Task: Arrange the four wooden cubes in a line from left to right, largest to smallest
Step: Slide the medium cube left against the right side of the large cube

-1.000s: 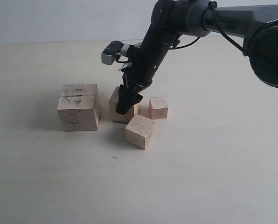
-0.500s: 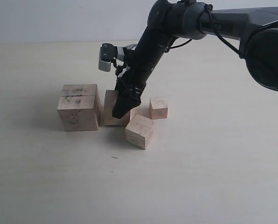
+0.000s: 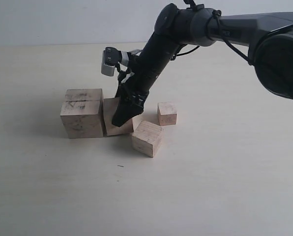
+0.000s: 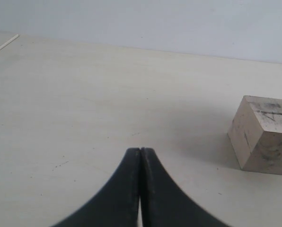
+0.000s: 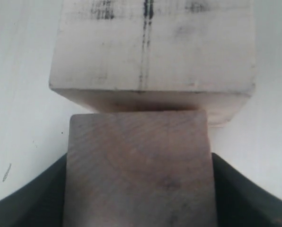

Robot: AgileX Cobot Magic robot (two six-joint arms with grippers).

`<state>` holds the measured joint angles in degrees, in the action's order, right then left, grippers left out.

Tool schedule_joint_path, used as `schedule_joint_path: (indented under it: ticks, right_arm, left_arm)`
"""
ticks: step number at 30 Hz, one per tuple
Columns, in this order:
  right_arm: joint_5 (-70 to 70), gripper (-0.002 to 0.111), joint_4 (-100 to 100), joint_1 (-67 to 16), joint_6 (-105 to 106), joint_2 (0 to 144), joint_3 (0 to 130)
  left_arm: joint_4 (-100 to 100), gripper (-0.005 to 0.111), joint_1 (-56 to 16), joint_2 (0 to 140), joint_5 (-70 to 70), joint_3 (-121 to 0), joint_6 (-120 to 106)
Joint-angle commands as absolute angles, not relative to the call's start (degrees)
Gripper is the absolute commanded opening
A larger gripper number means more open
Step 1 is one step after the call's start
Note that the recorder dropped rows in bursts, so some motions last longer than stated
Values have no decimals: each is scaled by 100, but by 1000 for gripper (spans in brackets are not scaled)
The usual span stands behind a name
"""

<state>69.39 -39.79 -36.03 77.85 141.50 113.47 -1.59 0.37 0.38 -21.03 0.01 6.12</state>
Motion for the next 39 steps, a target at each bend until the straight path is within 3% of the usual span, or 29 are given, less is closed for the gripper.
schedule_joint_path:
  ticks: [1, 22, 27, 36, 39]
  right_arm:
    - [6865, 0, -4025, -3737, 7834, 14190, 11345]
    - [6436, 1, -3830, -3831, 7189, 14194, 11345]
    - [6476, 18, -3736, -3831, 7189, 14194, 11345]
    - [6476, 71, -4028, -3831, 6674, 14194, 11356]
    - [6585, 75, -3985, -3819, 6272, 14169, 11356]
  left_arm:
    - [-191, 0, -14, 0, -2034, 0, 613]
    - [-191, 0, -14, 0, -2034, 0, 613]
    - [-191, 0, -14, 0, -2034, 0, 613]
    - [-191, 0, -14, 0, -2034, 0, 613]
    - [-191, 0, -14, 0, -2034, 0, 613]
